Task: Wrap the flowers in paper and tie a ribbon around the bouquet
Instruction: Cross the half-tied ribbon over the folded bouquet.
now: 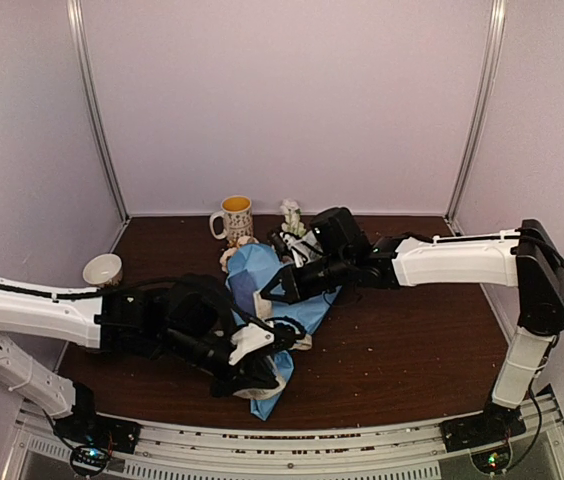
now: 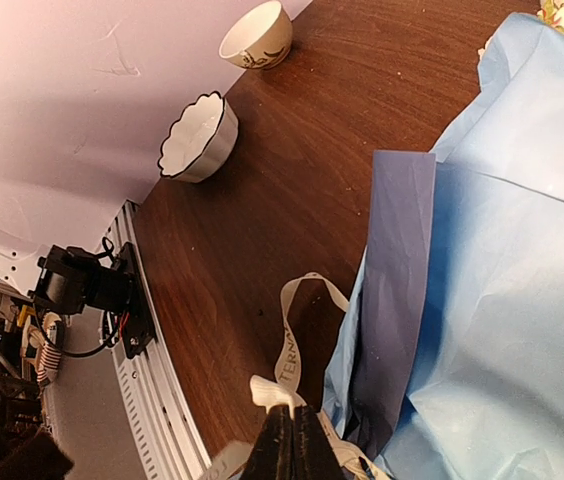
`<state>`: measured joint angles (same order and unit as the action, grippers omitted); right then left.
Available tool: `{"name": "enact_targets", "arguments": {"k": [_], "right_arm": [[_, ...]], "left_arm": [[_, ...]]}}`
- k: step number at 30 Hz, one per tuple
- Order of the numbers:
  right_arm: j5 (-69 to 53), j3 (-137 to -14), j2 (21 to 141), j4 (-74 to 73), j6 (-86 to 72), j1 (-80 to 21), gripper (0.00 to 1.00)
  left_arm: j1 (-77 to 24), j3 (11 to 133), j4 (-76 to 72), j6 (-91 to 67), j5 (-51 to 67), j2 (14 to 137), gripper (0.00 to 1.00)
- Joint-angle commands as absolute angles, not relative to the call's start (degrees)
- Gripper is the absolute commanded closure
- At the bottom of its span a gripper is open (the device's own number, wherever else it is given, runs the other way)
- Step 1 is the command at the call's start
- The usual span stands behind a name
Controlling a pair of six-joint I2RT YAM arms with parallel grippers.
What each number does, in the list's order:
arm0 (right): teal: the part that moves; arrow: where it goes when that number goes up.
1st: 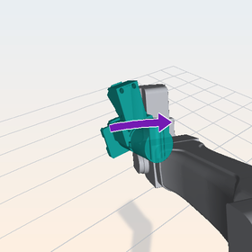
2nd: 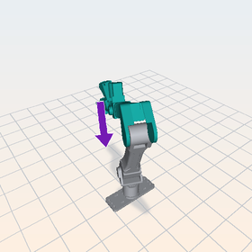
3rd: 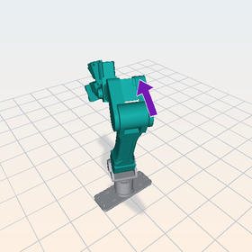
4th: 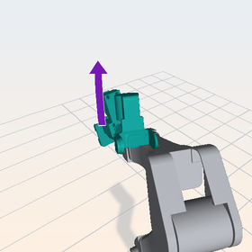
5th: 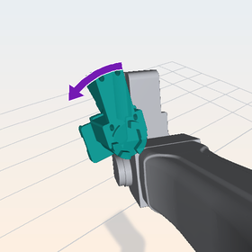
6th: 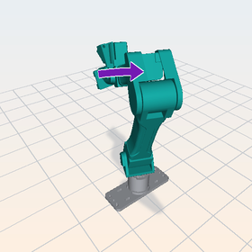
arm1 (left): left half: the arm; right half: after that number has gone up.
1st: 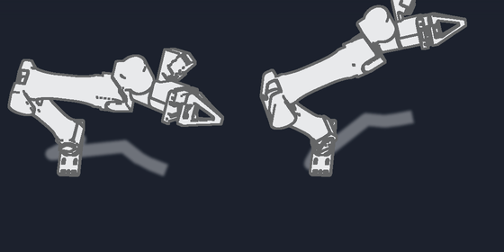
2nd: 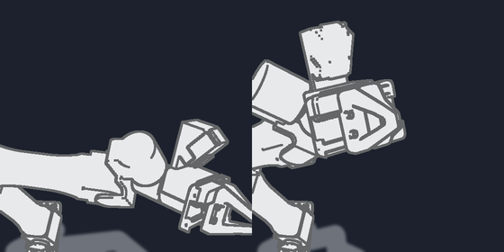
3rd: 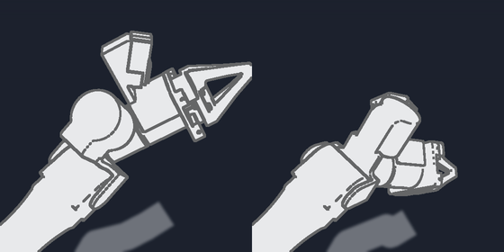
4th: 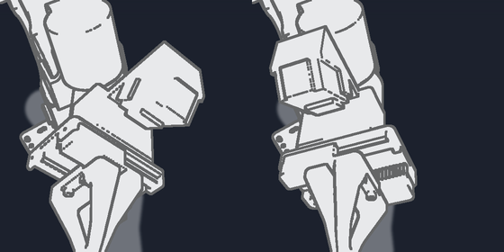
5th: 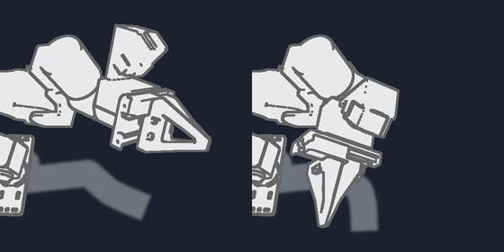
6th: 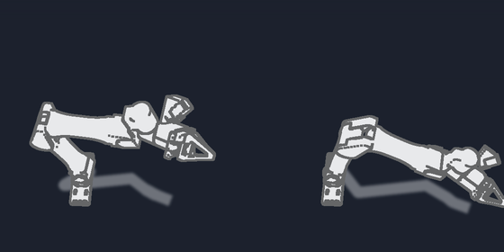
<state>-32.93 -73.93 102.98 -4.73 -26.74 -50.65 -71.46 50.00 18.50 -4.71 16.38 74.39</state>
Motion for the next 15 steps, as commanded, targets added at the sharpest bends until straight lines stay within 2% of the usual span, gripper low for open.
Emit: {"name": "enact_targets", "arguments": {"k": [1, 3, 6, 15], "right_arm": [[-31.0, -75.9, 103.3, -5.2, -26.6, -50.6, 1.0], [-30.5, -75.9, 103.2, -6.0, -26.3, -50.6, 1.0], [-30.5, -75.3, 103.0, -6.1, -26.2, -50.5, 1.0], [-30.2, -75.1, 102.6, -6.5, -26.3, -50.6, 1.0]], "left_arm": [[-73.4, 57.8, 9.7, 0.2, 25.4, 82.2, 1.0], [-73.4, 62.8, 10.1, 0.3, 27.7, 88.1, 1.0], [-74.0, 70.3, 18.3, 1.9, 27.9, 93.7, 1.0], [-74.8, 78.8, 26.1, 5.9, 26.0, 98.5, 1.0]]}}
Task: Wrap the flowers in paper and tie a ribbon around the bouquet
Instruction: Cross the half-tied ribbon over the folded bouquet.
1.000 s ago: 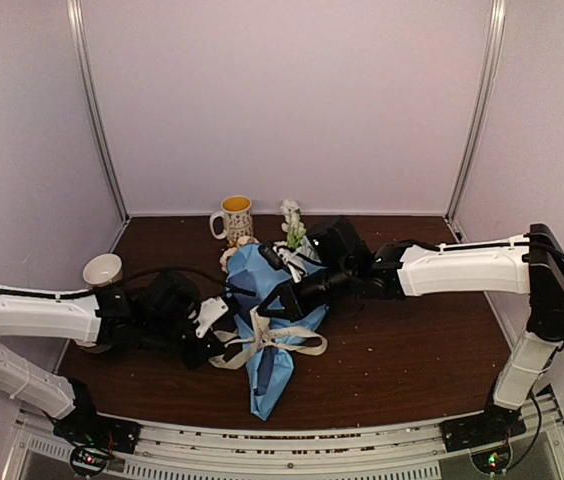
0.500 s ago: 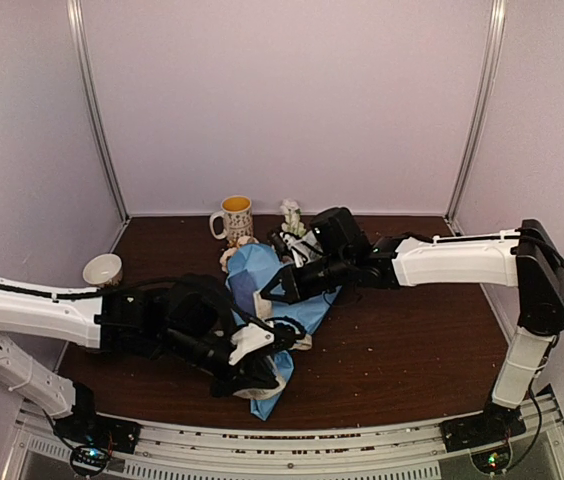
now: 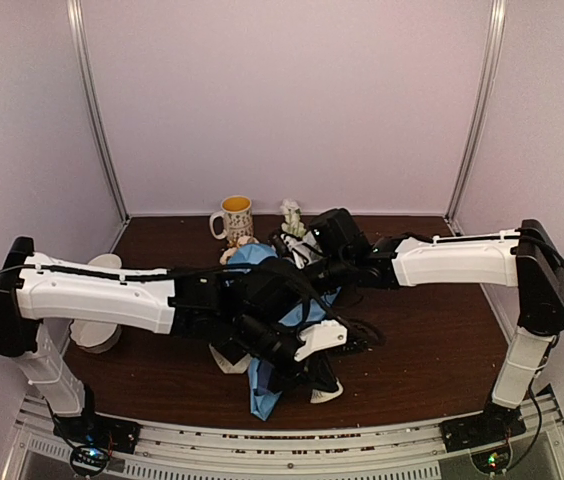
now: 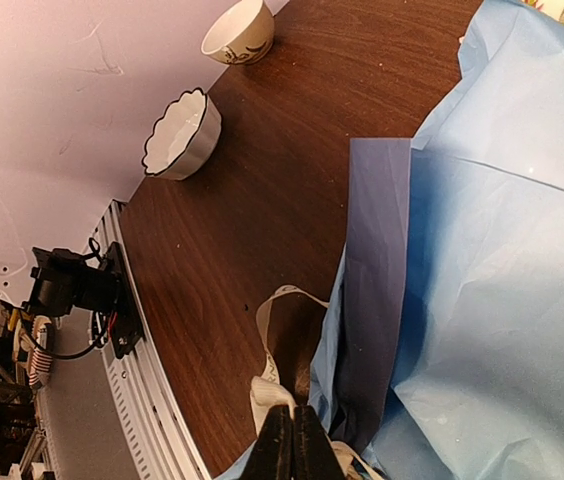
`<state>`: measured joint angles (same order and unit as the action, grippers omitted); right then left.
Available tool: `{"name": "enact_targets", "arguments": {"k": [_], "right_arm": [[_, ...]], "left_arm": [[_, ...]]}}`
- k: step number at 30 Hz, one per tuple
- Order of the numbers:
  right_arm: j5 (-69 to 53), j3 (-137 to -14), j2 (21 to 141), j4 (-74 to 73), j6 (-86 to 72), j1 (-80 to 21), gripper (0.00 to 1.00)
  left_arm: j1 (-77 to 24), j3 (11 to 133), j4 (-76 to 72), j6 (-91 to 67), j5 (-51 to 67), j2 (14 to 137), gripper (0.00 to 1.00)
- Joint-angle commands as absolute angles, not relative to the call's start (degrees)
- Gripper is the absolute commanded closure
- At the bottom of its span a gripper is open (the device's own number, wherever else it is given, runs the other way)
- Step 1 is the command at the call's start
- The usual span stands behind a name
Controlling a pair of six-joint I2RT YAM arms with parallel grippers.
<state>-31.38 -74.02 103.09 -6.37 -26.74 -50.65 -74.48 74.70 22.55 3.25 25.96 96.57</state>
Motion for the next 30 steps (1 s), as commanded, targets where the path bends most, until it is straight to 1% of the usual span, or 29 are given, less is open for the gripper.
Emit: {"name": "enact_targets", "arguments": {"k": [1, 2, 3, 4, 5, 6, 7, 9, 12, 14, 16, 17, 18, 20, 21, 22, 23, 25, 26, 27, 30], "right_arm": [[-30.3, -75.1, 102.5, -6.6, -26.2, -50.6, 1.0], [-30.3, -75.0, 102.3, -6.6, -26.2, -50.7, 1.0], [-30.4, -74.9, 102.1, -6.6, -26.1, -50.7, 1.0], [-30.5, -74.8, 101.7, -6.7, -25.9, -50.8, 1.0], [-30.6, -74.7, 101.6, -6.8, -25.7, -50.9, 1.0], [-30.8, -74.7, 101.4, -7.0, -25.4, -51.0, 1.0], [-31.1, -74.6, 101.2, -7.2, -25.2, -51.1, 1.0], [-31.7, -74.4, 100.8, -7.2, -24.9, -51.5, 1.0], [-32.0, -74.4, 100.4, -7.4, -24.2, -52.2, 1.0], [-32.1, -74.4, 100.1, -7.1, -24.2, -52.6, 1.0], [-32.0, -74.2, 99.7, -6.6, -24.9, -52.9, 1.0], [-31.7, -74.0, 99.4, -6.2, -25.4, -53.1, 1.0], [-31.3, -73.8, 99.1, -5.7, -26.1, -53.3, 1.0], [-29.6, -72.7, 98.2, -4.2, -27.9, -53.5, 1.0], [-29.3, -72.0, 97.9, -3.0, -29.0, -53.6, 1.0], [-29.2, -71.2, 97.5, -1.3, -30.1, -53.7, 1.0], [-29.3, -70.4, 97.1, 0.0, -31.1, -53.9, 1.0], [-29.4, -69.5, 96.8, 2.1, -32.5, -54.2, 1.0], [-29.3, -69.5, 96.8, 2.4, -32.7, -54.5, 1.0], [-29.1, -69.5, 96.9, 2.3, -32.7, -54.7, 1.0], [-29.0, -69.3, 96.9, 2.7, -32.6, -55.1, 1.0]], "left_arm": [[-74.8, 79.7, 26.9, 6.3, 25.2, 99.1, 1.0], [-74.8, 80.7, 27.8, 6.7, 24.1, 99.7, 1.0], [-74.8, 81.4, 28.2, 7.1, 21.9, 100.1, 0.94], [-74.8, 81.9, 28.2, 7.4, 20.0, 100.3, 0.76], [-74.8, 82.4, 28.3, 8.0, 18.6, 100.2, 0.6], [-74.8, 82.7, 28.8, 8.8, 17.5, 99.9, 0.5], [-74.8, 82.3, 28.7, 9.4, 16.6, 99.1, 0.42], [-74.7, 79.0, 26.3, 10.3, 14.4, 96.0, 0.34], [-74.8, 71.6, 18.9, 10.3, 10.8, 89.9, 0.21], [-74.7, 66.9, 14.7, 9.2, 7.2, 85.5, 0.17], [-74.3, 61.1, 9.0, 7.1, 2.4, 80.5, 0.19], [-73.7, 57.5, 5.3, 5.5, 0.1, 77.9, 0.23], [-72.6, 53.6, 2.0, 3.5, -2.0, 75.1, 0.31], [-68.1, 46.6, -4.2, -1.7, -4.0, 70.2, 0.53], [-65.5, 43.4, -6.7, -4.2, -3.6, 68.2, 0.56], [-63.2, 40.5, -9.2, -5.8, -2.6, 66.8, 0.55], [-61.3, 38.1, -11.2, -7.2, -1.7, 65.9, 0.51], [-58.8, 34.7, -14.5, -8.8, -0.4, 65.4, 0.35], [-58.1, 33.7, -15.7, -8.6, 0.3, 65.6, 0.29], [-57.9, 33.1, -16.7, -8.1, 0.4, 66.0, 0.25], [-57.6, 33.7, -16.4, -6.4, -0.3, 68.2, 0.23]]}}
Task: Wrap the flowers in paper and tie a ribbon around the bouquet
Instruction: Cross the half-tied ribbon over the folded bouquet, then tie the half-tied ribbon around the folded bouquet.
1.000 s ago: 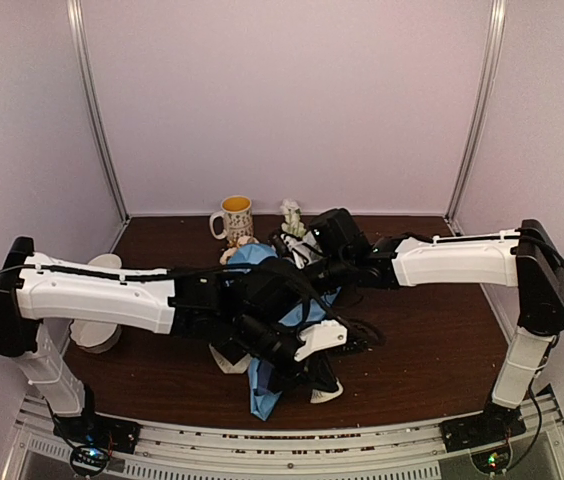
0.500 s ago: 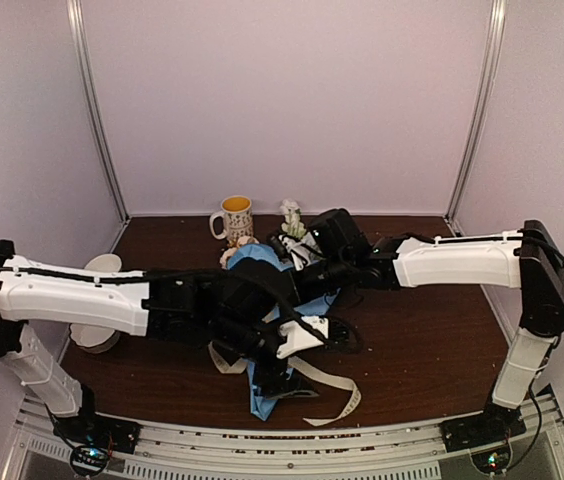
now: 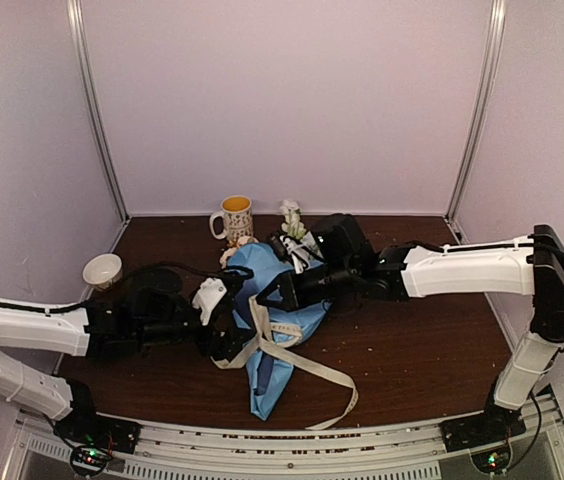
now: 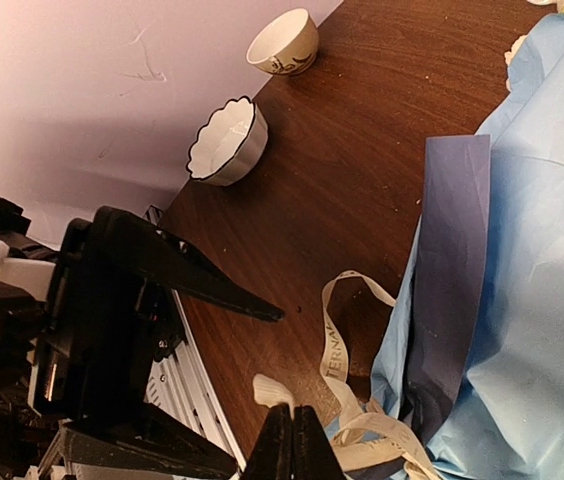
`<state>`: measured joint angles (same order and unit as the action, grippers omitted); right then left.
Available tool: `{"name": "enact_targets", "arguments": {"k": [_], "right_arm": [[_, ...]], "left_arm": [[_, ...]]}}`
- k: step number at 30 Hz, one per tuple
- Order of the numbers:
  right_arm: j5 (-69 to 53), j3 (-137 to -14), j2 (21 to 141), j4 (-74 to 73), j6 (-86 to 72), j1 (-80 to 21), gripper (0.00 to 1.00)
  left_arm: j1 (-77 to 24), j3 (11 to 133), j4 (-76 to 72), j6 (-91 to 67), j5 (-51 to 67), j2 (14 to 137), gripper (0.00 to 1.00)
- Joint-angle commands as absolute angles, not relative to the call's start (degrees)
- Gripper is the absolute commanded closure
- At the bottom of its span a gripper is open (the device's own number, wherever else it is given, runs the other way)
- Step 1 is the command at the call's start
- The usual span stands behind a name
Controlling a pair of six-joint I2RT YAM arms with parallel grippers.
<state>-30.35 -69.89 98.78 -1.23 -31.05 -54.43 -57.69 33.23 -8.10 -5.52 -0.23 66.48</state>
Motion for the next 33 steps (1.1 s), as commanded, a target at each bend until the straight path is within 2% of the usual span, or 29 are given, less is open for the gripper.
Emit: {"name": "enact_targets", "arguments": {"k": [1, 8, 10, 13, 14, 16, 19, 21, 26, 30, 33], "right_arm": [[-29.0, -69.2, 96.8, 2.8, -32.6, -55.2, 1.0], [-29.7, -68.8, 96.5, 4.1, -32.7, -55.7, 1.0], [-29.6, -68.7, 96.5, 3.9, -32.5, -55.7, 1.0], [-29.4, -68.7, 96.6, 3.1, -32.0, -55.8, 1.0], [-29.3, -68.8, 96.6, 2.6, -31.6, -55.8, 1.0], [-28.1, -69.0, 96.6, 0.7, -30.4, -55.8, 0.93], [-24.3, -68.7, 95.4, -3.1, -28.0, -55.1, 0.76], [-22.8, -66.8, 94.4, -3.5, -28.1, -53.3, 0.72], [-17.7, -67.9, 96.8, -12.1, -22.9, -50.2, 0.74], [-22.0, -73.6, 103.3, -19.6, -14.6, -50.3, 0.77], [-28.0, -75.4, 105.1, -21.4, -11.0, -50.3, 0.75]], "left_arm": [[-57.2, 34.4, -15.7, -6.1, -0.6, 69.1, 0.24], [-54.1, 37.8, -18.0, -5.7, 7.0, 76.2, 0.29], [-53.8, 39.1, -17.6, -5.7, 9.0, 78.1, 0.4], [-53.6, 39.7, -19.0, -5.8, 13.3, 79.5, 0.65], [-53.5, 39.7, -19.3, -6.0, 14.3, 79.7, 0.78], [-53.4, 39.7, -19.3, -6.3, 14.9, 79.9, 0.99], [-53.3, 39.3, -18.2, -6.4, 13.9, 80.3, 1.0], [-53.2, 38.3, -18.7, -6.6, 14.0, 80.1, 1.0], [-53.1, 36.8, -20.1, -6.7, 13.6, 79.2, 1.0], [-53.1, 36.5, -20.6, -7.2, 13.7, 79.6, 1.0], [-53.1, 36.4, -20.7, -7.4, 13.7, 79.6, 1.0]]}}
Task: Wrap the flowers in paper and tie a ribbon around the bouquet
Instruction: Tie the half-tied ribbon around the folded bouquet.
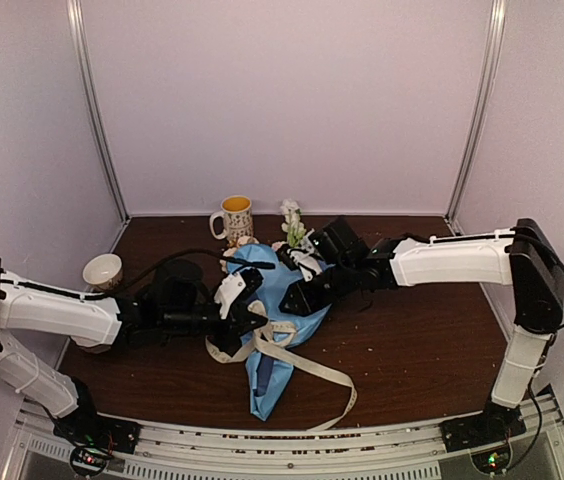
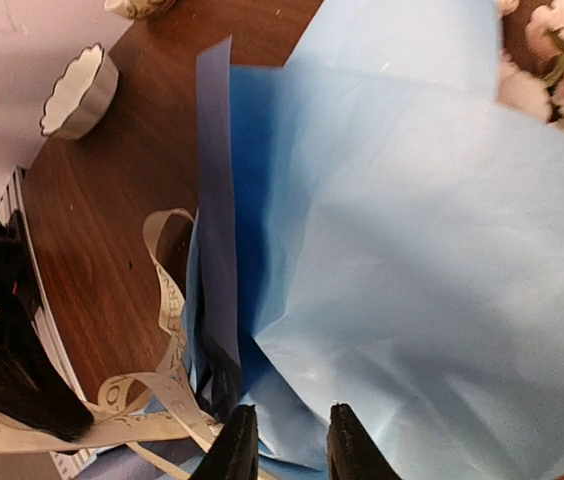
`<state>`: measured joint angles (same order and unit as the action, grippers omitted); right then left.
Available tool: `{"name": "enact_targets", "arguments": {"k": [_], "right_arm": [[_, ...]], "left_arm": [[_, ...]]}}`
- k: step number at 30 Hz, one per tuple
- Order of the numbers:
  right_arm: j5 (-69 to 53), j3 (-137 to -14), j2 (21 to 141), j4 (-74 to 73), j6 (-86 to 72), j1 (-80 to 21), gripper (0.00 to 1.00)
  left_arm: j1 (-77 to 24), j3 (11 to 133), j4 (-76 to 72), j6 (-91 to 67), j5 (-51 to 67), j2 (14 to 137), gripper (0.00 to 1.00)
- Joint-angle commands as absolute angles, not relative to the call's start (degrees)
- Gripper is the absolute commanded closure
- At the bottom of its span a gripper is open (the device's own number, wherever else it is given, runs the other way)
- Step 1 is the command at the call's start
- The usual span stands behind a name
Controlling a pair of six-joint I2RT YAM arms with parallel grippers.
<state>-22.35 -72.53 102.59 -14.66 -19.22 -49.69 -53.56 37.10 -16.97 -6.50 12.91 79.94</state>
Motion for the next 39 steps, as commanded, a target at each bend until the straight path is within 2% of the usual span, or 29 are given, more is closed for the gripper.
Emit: {"name": "enact_targets", "arguments": {"k": [1, 6, 15, 16, 20, 22, 23, 26, 31, 36, 39], "right_arm": [[-29.8, -74.7, 104.7, -20.4, -10.7, -50.3, 0.72], [-36.3, -71.8, 103.4, -14.9, -11.0, -50.4, 0.64], [-38.7, -70.0, 104.4, -12.7, -12.1, -50.6, 0.65], [-39.0, -69.9, 104.3, -12.5, -12.2, -50.7, 0.67], [-38.4, -69.7, 104.0, -13.0, -12.3, -51.1, 0.89], [-37.4, -69.3, 103.4, -13.4, -12.2, -51.2, 0.94], [-37.1, -69.1, 102.9, -13.4, -12.2, -51.2, 0.94], [-36.4, -68.4, 101.4, -13.8, -12.2, -51.2, 0.84], [-35.0, -68.6, 98.7, -14.0, -13.1, -51.2, 0.81], [-32.9, -67.2, 95.9, -10.9, -15.5, -51.3, 0.7], [-29.3, -66.3, 97.3, -10.4, -16.3, -51.5, 0.66]], "left_arm": [[-53.1, 36.5, -20.7, -7.4, 13.6, 79.6, 1.0], [-53.1, 37.1, -20.6, -7.4, 13.4, 80.2, 1.0], [-53.1, 37.3, -20.1, -7.5, 12.9, 81.2, 1.0], [-53.1, 37.3, -20.1, -7.4, 12.8, 81.3, 1.0], [-53.1, 37.4, -19.8, -7.4, 12.7, 81.9, 1.0], [-53.0, 37.3, -19.8, -7.4, 12.5, 81.8, 1.0], [-53.0, 37.2, -19.7, -7.4, 12.4, 81.8, 1.0], [-52.6, 36.8, -19.4, -7.3, 12.3, 81.8, 1.0], [-52.5, 36.5, -19.5, -7.1, 12.7, 81.7, 1.0], [-52.5, 36.1, -20.0, -7.4, 12.6, 81.8, 1.0], [-52.4, 36.1, -20.0, -7.4, 12.5, 82.1, 1.0]]}}
